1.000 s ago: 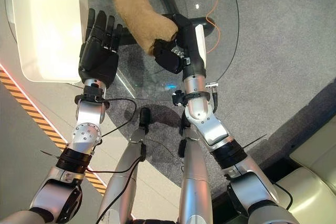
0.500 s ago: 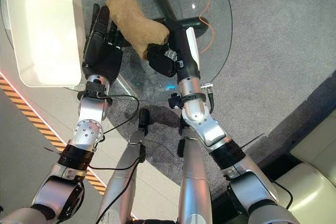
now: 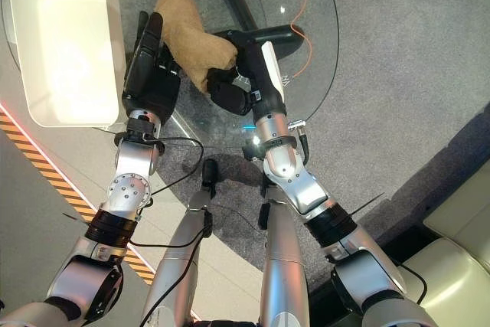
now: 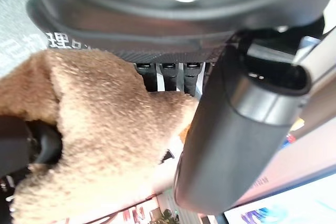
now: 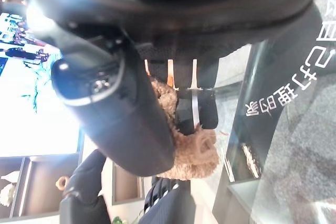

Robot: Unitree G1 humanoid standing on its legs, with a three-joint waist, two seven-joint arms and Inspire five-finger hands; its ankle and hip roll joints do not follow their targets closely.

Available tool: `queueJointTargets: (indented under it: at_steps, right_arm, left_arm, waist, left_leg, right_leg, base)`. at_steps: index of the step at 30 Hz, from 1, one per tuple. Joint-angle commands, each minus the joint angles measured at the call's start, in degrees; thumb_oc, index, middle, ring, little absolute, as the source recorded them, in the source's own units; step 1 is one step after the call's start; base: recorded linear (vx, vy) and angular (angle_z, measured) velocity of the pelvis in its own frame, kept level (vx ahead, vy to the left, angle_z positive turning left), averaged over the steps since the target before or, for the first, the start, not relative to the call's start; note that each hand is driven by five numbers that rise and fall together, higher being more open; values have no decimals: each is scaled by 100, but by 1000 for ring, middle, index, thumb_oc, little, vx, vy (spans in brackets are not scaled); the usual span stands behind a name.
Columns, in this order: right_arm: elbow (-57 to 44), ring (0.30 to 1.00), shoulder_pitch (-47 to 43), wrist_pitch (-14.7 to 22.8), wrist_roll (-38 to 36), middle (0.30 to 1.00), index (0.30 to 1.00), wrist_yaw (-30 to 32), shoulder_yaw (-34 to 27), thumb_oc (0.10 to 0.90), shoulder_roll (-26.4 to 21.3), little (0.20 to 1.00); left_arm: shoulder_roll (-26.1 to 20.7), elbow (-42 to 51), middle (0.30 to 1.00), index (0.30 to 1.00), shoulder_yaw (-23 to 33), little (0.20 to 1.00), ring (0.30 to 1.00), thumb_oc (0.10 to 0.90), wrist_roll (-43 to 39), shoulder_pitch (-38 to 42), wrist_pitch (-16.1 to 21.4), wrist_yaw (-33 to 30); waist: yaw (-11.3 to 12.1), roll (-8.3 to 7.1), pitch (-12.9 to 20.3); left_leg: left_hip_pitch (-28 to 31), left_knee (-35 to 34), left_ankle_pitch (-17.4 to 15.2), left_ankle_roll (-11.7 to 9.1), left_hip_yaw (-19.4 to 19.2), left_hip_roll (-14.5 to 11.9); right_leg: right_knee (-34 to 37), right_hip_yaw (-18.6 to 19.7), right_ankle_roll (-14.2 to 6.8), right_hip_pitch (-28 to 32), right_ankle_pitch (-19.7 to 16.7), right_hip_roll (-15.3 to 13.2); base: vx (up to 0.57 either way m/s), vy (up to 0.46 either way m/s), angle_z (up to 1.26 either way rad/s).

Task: Wipe the table with a cloth and put it in the basket.

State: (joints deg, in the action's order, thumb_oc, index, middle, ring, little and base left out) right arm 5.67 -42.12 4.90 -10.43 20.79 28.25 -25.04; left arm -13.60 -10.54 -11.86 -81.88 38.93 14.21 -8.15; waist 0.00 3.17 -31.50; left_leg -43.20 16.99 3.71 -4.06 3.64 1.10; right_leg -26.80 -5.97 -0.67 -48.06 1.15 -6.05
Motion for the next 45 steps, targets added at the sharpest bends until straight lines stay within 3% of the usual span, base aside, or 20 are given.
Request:
queueJointTargets:
  at_steps: [1,11,17,19,40,42,43,44,45]
  right_arm:
    - [-1657,300,-1069,868,-14,300,300,-346,74,100,262,200]
    - [-1677,300,-1188,845,-1,300,300,-480,210,100,248,200]
    - [-1642,300,-1201,858,-24,300,300,-483,197,100,249,200]
    - [-1624,300,-1198,858,-17,300,300,-505,181,100,269,200]
    - [-1662,300,-1121,828,82,300,300,-515,93,100,364,200]
    - [-1673,516,-1103,825,61,516,516,-516,72,353,360,453]
    - [-1668,745,-1104,822,63,745,745,-503,70,619,369,719]
    - [-1649,900,-1103,833,56,900,900,-504,68,800,371,900]
    - [-1638,900,-1099,833,50,900,900,-512,54,800,380,900]
  left_arm:
    - [28,407,900,900,-31,900,900,800,272,799,0,193]
    - [5,292,900,900,-97,900,900,800,259,845,-75,251]
    - [17,274,900,900,-102,900,900,800,342,848,66,317]
    - [34,302,300,300,-80,200,300,100,444,852,198,341]
    - [118,448,300,300,-3,200,300,100,756,802,461,326]
    - [104,448,300,300,26,200,300,100,759,793,480,338]
    - [106,443,300,300,38,200,300,100,771,790,499,338]
    - [104,441,300,300,42,200,300,100,781,793,532,331]
    - [105,425,300,300,49,200,300,100,769,792,554,351]
  waist:
    - [67,-57,171]
    - [83,-55,171]
    - [86,-61,171]
    - [88,-65,171]
    - [94,-76,171]
    - [96,-76,171]
    - [96,-75,171]
    - [98,-72,171]
    - [98,-74,171]
  left_leg:
    - [174,144,-308,293,-548,379]
    - [173,138,-299,292,-545,387]
    - [170,142,-302,291,-538,396]
    - [177,132,-299,292,-539,395]
    - [129,167,-326,296,-524,412]
    - [141,152,-323,294,-526,412]
    - [139,157,-326,293,-527,410]
    - [140,154,-328,294,-528,408]
    - [145,159,-330,292,-525,408]
  right_leg:
    - [475,-270,-208,465,163,250]
    - [481,-290,-215,458,151,250]
    - [479,-293,-219,455,147,253]
    - [484,-296,-219,460,148,252]
    - [439,-294,-218,390,161,265]
    - [457,-298,-216,406,163,264]
    - [452,-297,-215,405,167,266]
    - [451,-296,-214,405,173,264]
    - [447,-298,-215,413,176,261]
  base:
    - [0,0,0]
    - [0,0,0]
    - [0,0,0]
    - [0,0,0]
    - [0,0,0]
    - [0,0,0]
    - [0,0,0]
    - [0,0,0]
    - [0,0,0]
